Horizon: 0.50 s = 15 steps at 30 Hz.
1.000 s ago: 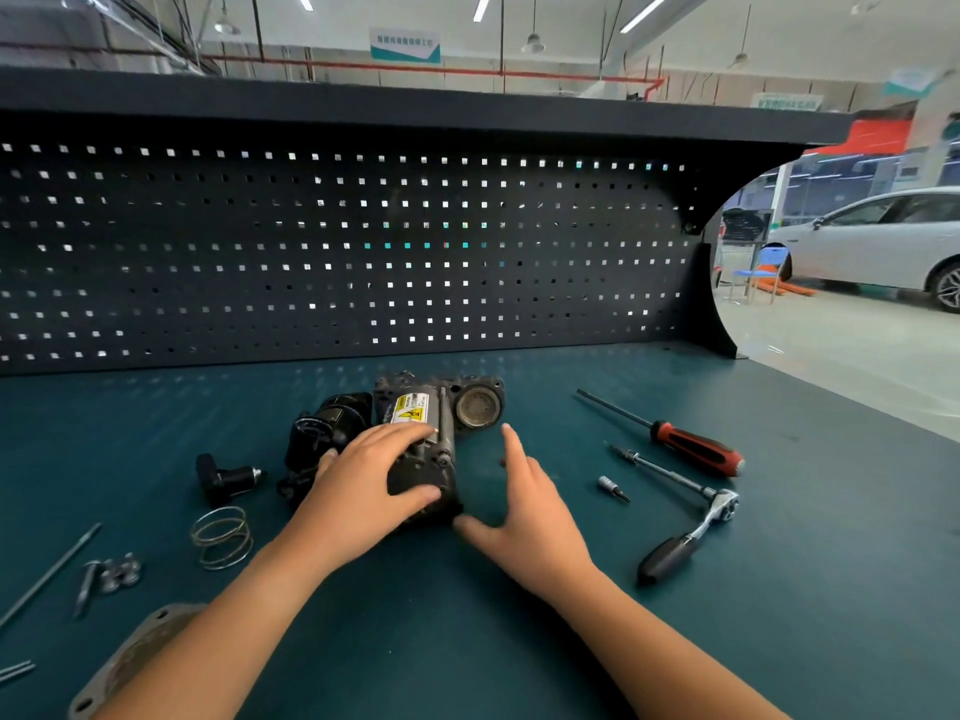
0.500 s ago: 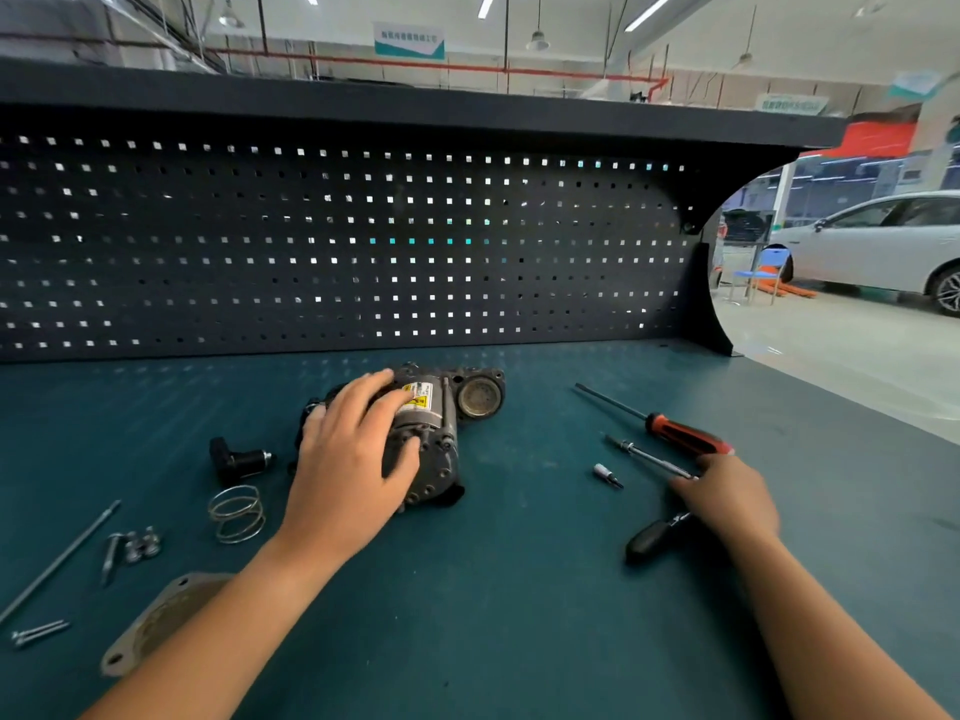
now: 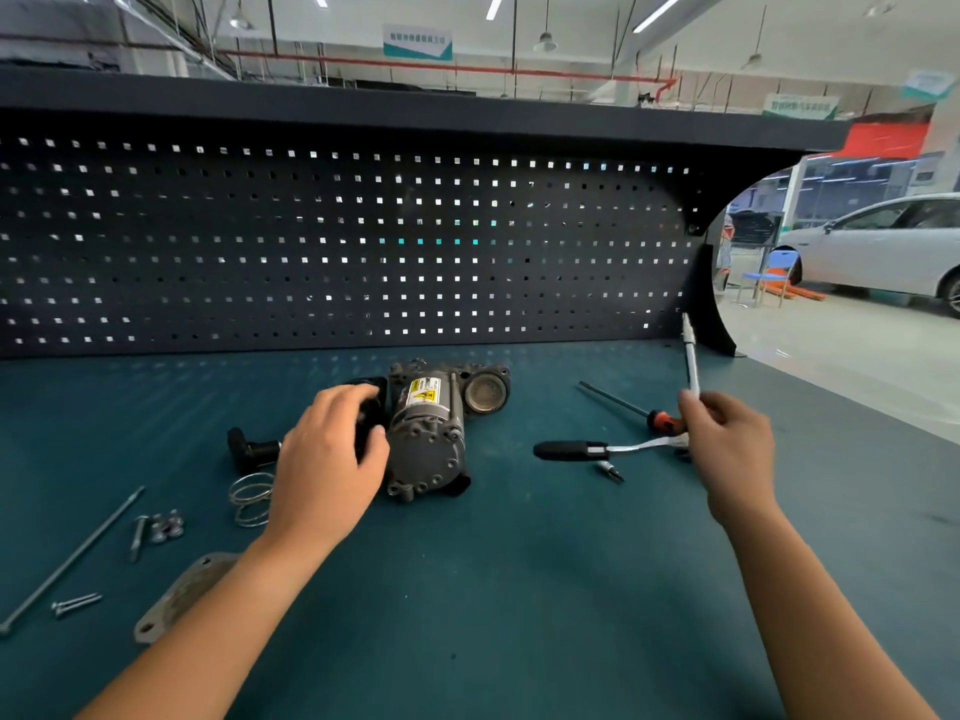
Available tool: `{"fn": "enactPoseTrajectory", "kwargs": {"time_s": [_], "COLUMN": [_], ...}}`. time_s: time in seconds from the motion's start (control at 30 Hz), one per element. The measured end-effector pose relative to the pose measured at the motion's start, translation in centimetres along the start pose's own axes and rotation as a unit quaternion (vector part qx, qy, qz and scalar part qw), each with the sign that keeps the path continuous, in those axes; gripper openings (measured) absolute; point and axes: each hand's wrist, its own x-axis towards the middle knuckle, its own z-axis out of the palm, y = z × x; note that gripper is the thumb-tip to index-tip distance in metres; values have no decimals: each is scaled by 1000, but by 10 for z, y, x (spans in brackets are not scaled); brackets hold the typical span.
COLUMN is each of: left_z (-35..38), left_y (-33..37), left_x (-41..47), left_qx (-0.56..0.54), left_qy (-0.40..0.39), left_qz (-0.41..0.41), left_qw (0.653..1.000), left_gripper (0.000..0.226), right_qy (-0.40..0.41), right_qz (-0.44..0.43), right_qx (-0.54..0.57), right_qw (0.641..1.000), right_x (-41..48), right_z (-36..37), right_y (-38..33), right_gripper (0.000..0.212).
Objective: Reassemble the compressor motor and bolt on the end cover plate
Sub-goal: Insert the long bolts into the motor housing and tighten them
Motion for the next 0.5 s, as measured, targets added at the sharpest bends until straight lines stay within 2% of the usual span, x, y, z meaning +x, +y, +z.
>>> {"fn": "enactPoseTrajectory", "kwargs": {"time_s": [0.1, 0.2, 0.27, 0.4, 0.5], "left_z": [3, 11, 16, 25, 31], "left_y": [-20, -32, -32, -28, -28], "left_x": [0, -7, -10, -3, 1], "left_qx": [-30, -23, -4, 55, 62], "left_qy": [-61, -135, -158, -149, -152], "left_qz": [-88, -107, -91, -60, -75], "left_qw": [994, 985, 983, 985, 984], "left_gripper": [44, 55, 61, 67, 62], "right_qy": [-62, -127, -162, -223, -256], "right_qz": [114, 210, 239, 273, 291], "right_qx": [134, 214, 225, 247, 253], "right_qw": [982, 946, 931, 902, 887], "right_x": [-7, -19, -29, -50, -61], "right_z": [3, 17, 27, 41, 47], "right_y": [-6, -10, -13, -21, -24], "right_gripper": [26, 24, 24, 21, 19]}}
